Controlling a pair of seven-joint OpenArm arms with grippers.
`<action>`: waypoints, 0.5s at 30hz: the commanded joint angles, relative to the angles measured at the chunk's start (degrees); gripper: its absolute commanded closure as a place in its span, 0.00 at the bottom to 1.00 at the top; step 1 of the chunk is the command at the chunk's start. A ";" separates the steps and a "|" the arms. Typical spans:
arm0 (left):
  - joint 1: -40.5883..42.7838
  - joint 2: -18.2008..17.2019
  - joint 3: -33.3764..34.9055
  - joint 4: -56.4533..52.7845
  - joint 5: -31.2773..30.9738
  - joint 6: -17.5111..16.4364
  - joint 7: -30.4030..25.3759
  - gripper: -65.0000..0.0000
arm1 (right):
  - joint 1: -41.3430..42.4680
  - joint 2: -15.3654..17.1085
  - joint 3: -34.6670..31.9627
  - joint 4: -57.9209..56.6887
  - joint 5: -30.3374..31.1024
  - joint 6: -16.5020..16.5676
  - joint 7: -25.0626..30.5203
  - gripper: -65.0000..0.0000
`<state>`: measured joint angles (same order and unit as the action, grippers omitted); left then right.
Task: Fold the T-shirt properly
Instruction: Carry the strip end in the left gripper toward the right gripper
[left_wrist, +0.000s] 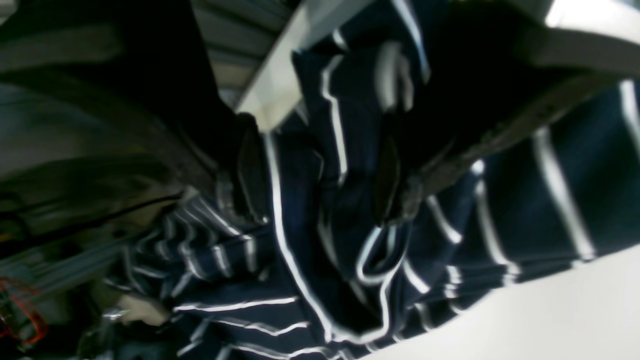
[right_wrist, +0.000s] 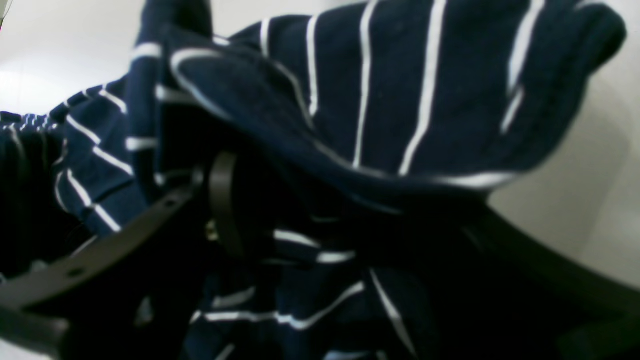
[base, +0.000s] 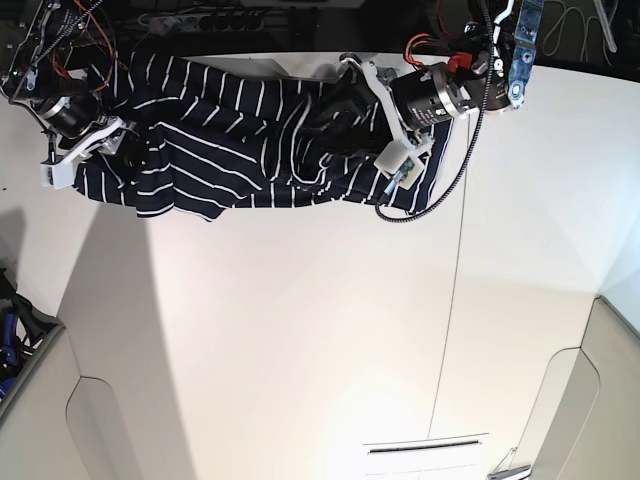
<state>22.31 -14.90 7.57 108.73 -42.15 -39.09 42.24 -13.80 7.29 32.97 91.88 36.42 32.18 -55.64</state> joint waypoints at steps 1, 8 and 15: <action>-0.37 -0.02 -0.04 0.92 -3.15 -0.91 0.17 0.42 | -0.22 0.48 0.11 0.57 -0.42 0.20 -1.51 0.41; -0.42 -0.04 -0.15 1.27 -6.86 -0.91 1.60 0.42 | -0.20 0.50 0.11 0.57 -0.42 0.20 -0.83 1.00; -0.37 -0.07 -4.90 8.85 -6.95 -0.91 4.98 0.42 | 1.53 3.67 0.17 1.81 4.00 0.15 -0.17 1.00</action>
<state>22.17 -14.92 2.79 116.55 -47.94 -39.11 48.25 -12.99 10.02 32.86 92.29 39.20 32.14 -57.04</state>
